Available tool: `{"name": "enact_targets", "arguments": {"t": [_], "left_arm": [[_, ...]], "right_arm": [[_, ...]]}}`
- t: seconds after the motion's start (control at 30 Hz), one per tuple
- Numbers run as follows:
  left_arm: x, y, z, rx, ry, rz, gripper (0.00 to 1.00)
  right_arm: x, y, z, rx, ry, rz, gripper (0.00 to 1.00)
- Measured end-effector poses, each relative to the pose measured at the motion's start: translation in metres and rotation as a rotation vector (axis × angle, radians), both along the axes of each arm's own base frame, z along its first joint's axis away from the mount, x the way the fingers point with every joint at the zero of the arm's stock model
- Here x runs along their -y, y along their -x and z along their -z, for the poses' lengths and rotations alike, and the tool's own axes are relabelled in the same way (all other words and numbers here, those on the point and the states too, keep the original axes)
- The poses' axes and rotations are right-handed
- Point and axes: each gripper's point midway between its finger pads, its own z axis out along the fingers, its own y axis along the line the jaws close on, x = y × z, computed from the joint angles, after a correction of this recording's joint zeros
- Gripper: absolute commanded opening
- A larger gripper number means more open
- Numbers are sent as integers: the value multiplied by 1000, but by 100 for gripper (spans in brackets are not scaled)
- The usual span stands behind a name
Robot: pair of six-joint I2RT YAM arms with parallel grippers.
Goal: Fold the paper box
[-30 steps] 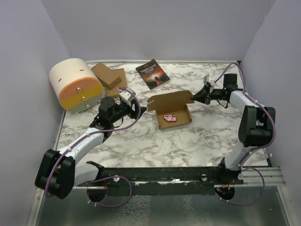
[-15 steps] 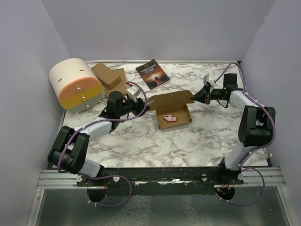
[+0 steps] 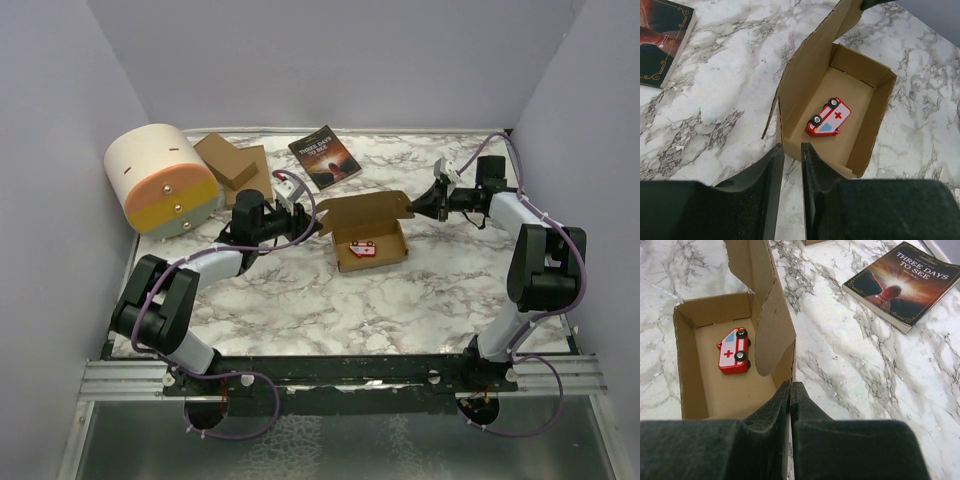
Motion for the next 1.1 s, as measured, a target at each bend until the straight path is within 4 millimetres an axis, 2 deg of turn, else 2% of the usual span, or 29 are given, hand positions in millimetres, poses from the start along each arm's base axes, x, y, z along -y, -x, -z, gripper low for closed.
{"name": "enact_targets", "arguments": {"t": [0.2,0.47,0.7,0.93,1.1], "left_arm": [[0,-2,1,-2,-5,-7,30],[-11,-14,5,-4,-34,-96,35],[-22,-9,0,11,-31,-133,49],[-22,-5,-4,7,-10,-127,48],[-18,-4,3,-24,-1,-108,45]], "right_arm": [[0,0,0,-3,-1,1,1],[0,0,0,-5,-2,1,1],[0,0,0,-5,-2,1,1],[0,0,0,-6,-2,1,1],[0,0,0,-5,-2,1,1]]}}
